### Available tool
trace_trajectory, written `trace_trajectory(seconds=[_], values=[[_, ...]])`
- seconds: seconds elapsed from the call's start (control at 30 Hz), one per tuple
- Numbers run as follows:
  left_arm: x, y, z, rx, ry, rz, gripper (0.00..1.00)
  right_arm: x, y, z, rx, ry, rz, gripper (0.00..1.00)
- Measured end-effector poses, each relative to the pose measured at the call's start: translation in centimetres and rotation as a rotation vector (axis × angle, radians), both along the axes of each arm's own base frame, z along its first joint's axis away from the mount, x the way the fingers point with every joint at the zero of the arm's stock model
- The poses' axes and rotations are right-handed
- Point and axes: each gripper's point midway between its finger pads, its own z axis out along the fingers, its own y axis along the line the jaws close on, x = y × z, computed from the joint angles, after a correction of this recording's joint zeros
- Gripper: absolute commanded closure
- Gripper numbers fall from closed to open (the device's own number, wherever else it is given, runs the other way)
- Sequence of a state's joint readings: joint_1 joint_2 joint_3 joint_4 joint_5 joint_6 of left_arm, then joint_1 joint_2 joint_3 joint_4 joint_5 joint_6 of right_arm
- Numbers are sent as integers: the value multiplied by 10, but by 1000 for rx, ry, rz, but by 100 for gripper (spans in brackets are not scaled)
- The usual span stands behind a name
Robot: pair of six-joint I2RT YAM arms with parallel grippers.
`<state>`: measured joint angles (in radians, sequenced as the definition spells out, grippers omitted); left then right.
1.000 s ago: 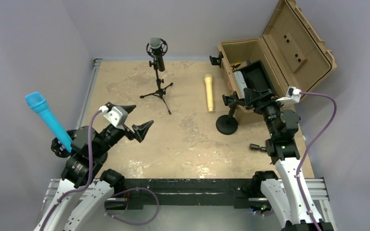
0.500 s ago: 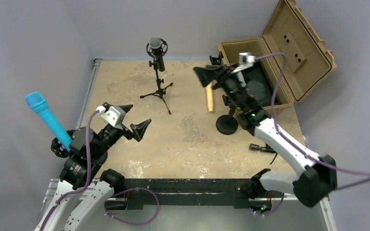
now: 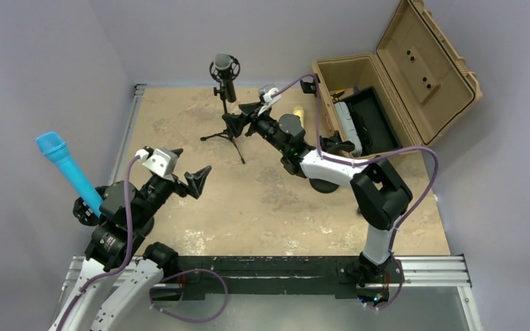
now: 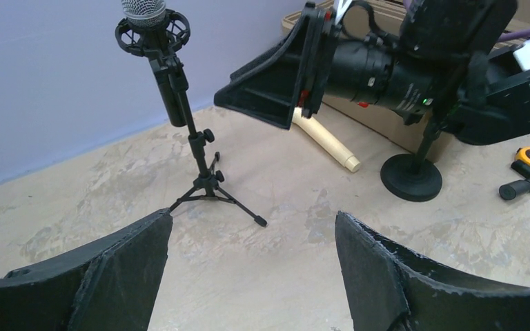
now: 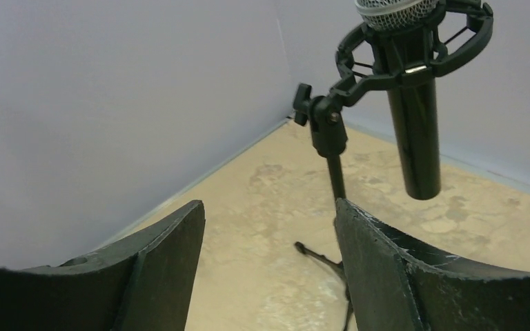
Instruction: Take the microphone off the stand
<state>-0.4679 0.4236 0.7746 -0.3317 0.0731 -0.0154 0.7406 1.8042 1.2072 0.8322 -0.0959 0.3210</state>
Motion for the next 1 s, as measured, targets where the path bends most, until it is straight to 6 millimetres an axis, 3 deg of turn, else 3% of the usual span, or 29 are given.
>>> trace_trajectory(seconds=[0.2, 0.47, 0.67, 0.8, 1.0], values=[[3, -2, -3, 7, 15, -1, 14, 17, 11, -30, -94, -114, -13, 40], [8, -4, -9, 19, 38, -2, 14, 42, 30, -29, -96, -205, -34, 49], [9, -5, -10, 21, 42, -2, 14, 71, 30, -40, -98, -183, -141, 52], [9, -6, -11, 22, 44, -6, 14, 77, 32, -53, -122, -186, -151, 60], [10, -7, -12, 25, 51, -9, 14, 69, 42, -55, -136, -231, -84, 61]])
